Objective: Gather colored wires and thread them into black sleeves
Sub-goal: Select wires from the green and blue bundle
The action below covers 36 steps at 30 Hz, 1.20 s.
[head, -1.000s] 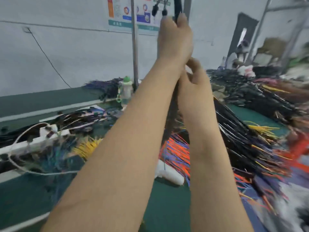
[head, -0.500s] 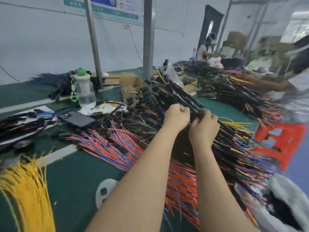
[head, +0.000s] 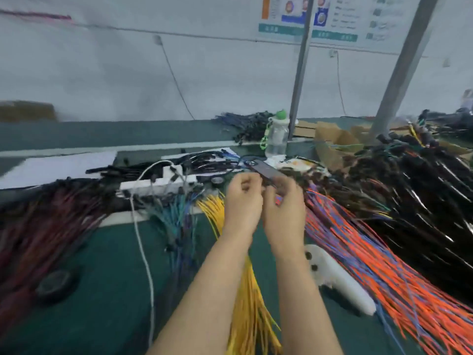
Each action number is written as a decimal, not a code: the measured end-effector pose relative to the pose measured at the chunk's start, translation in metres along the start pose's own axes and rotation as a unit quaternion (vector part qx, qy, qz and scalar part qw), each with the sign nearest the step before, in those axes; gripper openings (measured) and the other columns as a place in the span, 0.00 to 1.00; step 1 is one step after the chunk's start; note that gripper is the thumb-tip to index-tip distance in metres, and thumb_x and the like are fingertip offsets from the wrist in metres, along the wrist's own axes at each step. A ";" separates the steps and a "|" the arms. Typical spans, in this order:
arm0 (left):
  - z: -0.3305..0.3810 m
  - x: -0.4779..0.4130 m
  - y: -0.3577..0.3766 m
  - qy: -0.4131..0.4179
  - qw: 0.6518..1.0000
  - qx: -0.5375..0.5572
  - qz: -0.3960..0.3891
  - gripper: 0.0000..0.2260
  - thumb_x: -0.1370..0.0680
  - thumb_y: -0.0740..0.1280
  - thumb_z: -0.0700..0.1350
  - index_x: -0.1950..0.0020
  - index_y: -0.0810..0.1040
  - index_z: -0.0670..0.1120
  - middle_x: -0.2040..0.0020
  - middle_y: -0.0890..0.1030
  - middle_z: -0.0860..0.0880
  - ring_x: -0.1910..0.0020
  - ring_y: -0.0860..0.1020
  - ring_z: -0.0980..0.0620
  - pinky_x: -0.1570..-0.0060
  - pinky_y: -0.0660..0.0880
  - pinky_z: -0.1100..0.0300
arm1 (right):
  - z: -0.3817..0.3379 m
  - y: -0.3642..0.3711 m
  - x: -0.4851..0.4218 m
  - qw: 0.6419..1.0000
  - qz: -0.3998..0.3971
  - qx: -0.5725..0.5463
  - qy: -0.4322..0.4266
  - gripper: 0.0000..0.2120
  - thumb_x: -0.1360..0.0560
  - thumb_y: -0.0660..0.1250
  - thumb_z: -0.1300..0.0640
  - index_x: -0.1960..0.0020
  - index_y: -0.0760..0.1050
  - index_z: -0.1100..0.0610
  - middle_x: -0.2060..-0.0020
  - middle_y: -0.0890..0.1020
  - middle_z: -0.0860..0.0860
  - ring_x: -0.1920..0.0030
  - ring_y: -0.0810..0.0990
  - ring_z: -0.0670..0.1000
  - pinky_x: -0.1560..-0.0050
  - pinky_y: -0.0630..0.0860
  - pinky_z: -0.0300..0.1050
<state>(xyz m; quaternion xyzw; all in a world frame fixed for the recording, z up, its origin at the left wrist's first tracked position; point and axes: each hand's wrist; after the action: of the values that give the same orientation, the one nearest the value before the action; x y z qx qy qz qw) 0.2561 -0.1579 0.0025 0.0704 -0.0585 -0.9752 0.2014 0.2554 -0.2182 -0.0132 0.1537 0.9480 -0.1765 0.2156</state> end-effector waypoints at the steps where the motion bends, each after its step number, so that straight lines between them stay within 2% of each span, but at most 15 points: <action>1: 0.000 0.003 -0.030 0.001 0.999 0.001 0.032 0.05 0.20 0.61 0.39 0.54 0.75 0.45 0.55 0.79 0.45 0.54 0.78 0.48 0.49 0.75 0.54 | -0.008 0.018 0.016 0.998 -0.056 -0.004 0.005 0.10 0.22 0.62 0.64 0.42 0.75 0.63 0.44 0.78 0.58 0.41 0.74 0.56 0.43 0.66 0.42; 5: -0.005 0.019 -0.138 -0.002 0.988 -0.006 0.157 0.06 0.21 0.60 0.36 0.50 0.75 0.42 0.54 0.79 0.45 0.54 0.76 0.49 0.53 0.73 0.61 | -0.043 0.086 0.079 0.973 -0.230 -0.008 -0.004 0.09 0.22 0.63 0.59 0.44 0.77 0.60 0.47 0.82 0.54 0.45 0.78 0.53 0.48 0.68 0.39; 7: -0.008 0.027 -0.189 -0.003 0.976 -0.031 0.214 0.06 0.22 0.60 0.36 0.50 0.76 0.43 0.52 0.79 0.45 0.53 0.76 0.49 0.51 0.72 0.59 | -0.062 0.118 0.110 0.956 -0.294 -0.009 -0.015 0.10 0.22 0.64 0.58 0.43 0.78 0.59 0.48 0.83 0.53 0.46 0.79 0.52 0.51 0.67 0.36; 10: -0.007 0.035 -0.256 -0.003 0.957 -0.040 0.286 0.08 0.22 0.59 0.35 0.51 0.76 0.44 0.51 0.78 0.42 0.51 0.75 0.48 0.46 0.73 0.53 | -0.084 0.161 0.148 0.926 -0.377 0.027 -0.022 0.11 0.22 0.63 0.57 0.42 0.78 0.60 0.45 0.82 0.56 0.43 0.78 0.56 0.44 0.71 0.43; 13: -0.006 0.035 -0.304 -0.016 0.937 -0.034 0.348 0.09 0.22 0.57 0.36 0.46 0.76 0.43 0.46 0.78 0.40 0.48 0.76 0.46 0.45 0.72 0.54 | -0.091 0.192 0.169 0.907 -0.408 0.100 -0.033 0.14 0.21 0.62 0.55 0.38 0.75 0.58 0.40 0.77 0.57 0.39 0.74 0.58 0.39 0.70 0.47; 15: -0.006 0.032 -0.322 -0.019 0.932 -0.010 0.362 0.10 0.21 0.57 0.37 0.45 0.75 0.43 0.50 0.78 0.45 0.53 0.75 0.51 0.50 0.72 0.58 | -0.088 0.197 0.165 0.918 -0.351 0.184 -0.030 0.16 0.21 0.62 0.52 0.35 0.72 0.54 0.36 0.71 0.56 0.36 0.69 0.59 0.37 0.67 0.51; 18: -0.007 0.026 -0.318 -0.017 0.944 0.026 0.327 0.07 0.21 0.59 0.37 0.48 0.75 0.44 0.59 0.77 0.50 0.61 0.75 0.57 0.58 0.72 0.63 | -0.070 0.180 0.138 0.916 -0.259 0.306 0.027 0.23 0.23 0.65 0.49 0.32 0.67 0.54 0.32 0.65 0.58 0.33 0.64 0.61 0.35 0.64 0.55; 21: -0.019 0.025 -0.285 -0.050 0.967 0.033 0.249 0.07 0.22 0.61 0.37 0.57 0.74 0.47 0.60 0.77 0.51 0.62 0.75 0.57 0.60 0.72 0.63 | -0.040 0.152 0.114 0.893 -0.254 0.359 0.093 0.27 0.24 0.68 0.50 0.33 0.63 0.61 0.33 0.66 0.61 0.34 0.67 0.63 0.36 0.66 0.55; 24: -0.035 0.026 -0.246 -0.098 0.985 0.015 0.142 0.07 0.21 0.61 0.39 0.58 0.74 0.47 0.59 0.78 0.51 0.62 0.76 0.56 0.60 0.73 0.63 | -0.023 0.137 0.102 0.911 -0.263 0.309 0.078 0.18 0.24 0.67 0.55 0.39 0.70 0.64 0.42 0.77 0.61 0.42 0.76 0.61 0.47 0.72 0.49; 26: -0.045 0.027 -0.226 -0.118 0.989 -0.014 0.083 0.06 0.20 0.60 0.40 0.56 0.74 0.46 0.58 0.79 0.50 0.63 0.76 0.56 0.61 0.73 0.63 | -0.021 0.128 0.093 0.932 -0.249 0.254 0.066 0.12 0.24 0.67 0.56 0.45 0.77 0.64 0.50 0.82 0.61 0.47 0.79 0.60 0.52 0.72 0.46; 29: -0.055 0.029 -0.206 -0.126 0.991 -0.033 0.036 0.09 0.19 0.59 0.43 0.58 0.74 0.46 0.58 0.80 0.47 0.63 0.77 0.55 0.61 0.74 0.63 | -0.027 0.114 0.084 0.975 -0.169 0.132 0.055 0.07 0.23 0.66 0.55 0.54 0.77 0.60 0.60 0.81 0.55 0.53 0.79 0.58 0.58 0.68 0.44; 31: -0.055 0.030 -0.199 -0.143 0.990 0.002 0.012 0.12 0.18 0.58 0.47 0.58 0.76 0.46 0.58 0.82 0.47 0.62 0.79 0.54 0.59 0.75 0.62 | -0.035 0.109 0.090 0.987 -0.136 0.086 0.015 0.06 0.24 0.66 0.55 0.56 0.75 0.58 0.62 0.78 0.50 0.56 0.78 0.54 0.60 0.66 0.43; 32: -0.053 0.029 -0.196 -0.158 0.987 0.029 -0.004 0.14 0.18 0.57 0.49 0.57 0.77 0.46 0.59 0.83 0.48 0.62 0.80 0.54 0.58 0.76 0.62 | -0.039 0.108 0.096 0.985 -0.153 0.083 -0.012 0.05 0.24 0.66 0.55 0.56 0.75 0.57 0.62 0.78 0.49 0.57 0.77 0.53 0.59 0.66 0.43; 34: -0.049 0.027 -0.194 -0.181 0.982 0.060 -0.018 0.15 0.18 0.56 0.52 0.55 0.79 0.47 0.61 0.83 0.50 0.62 0.81 0.54 0.61 0.78 0.61 | -0.041 0.107 0.108 0.963 -0.249 0.096 -0.045 0.03 0.25 0.66 0.56 0.53 0.77 0.56 0.59 0.79 0.48 0.57 0.76 0.50 0.57 0.68 0.41; 36: -0.046 0.023 -0.196 -0.188 0.981 0.039 0.009 0.14 0.18 0.57 0.50 0.56 0.77 0.46 0.62 0.81 0.48 0.65 0.79 0.53 0.66 0.77 0.60 | -0.038 0.103 0.114 0.934 -0.345 0.089 -0.040 0.05 0.25 0.66 0.56 0.52 0.80 0.55 0.58 0.82 0.48 0.56 0.78 0.48 0.56 0.69 0.39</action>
<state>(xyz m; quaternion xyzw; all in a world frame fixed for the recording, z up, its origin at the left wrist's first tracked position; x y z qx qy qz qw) 0.1671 0.0077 -0.0737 -0.1072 -0.1339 -0.9661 0.1930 0.1822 -0.0870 -0.0615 -0.1714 0.9139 -0.3293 0.1643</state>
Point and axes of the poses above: each hand's wrist, its own x-axis away from the middle knuckle, its own y-axis out of the palm, z = x × y
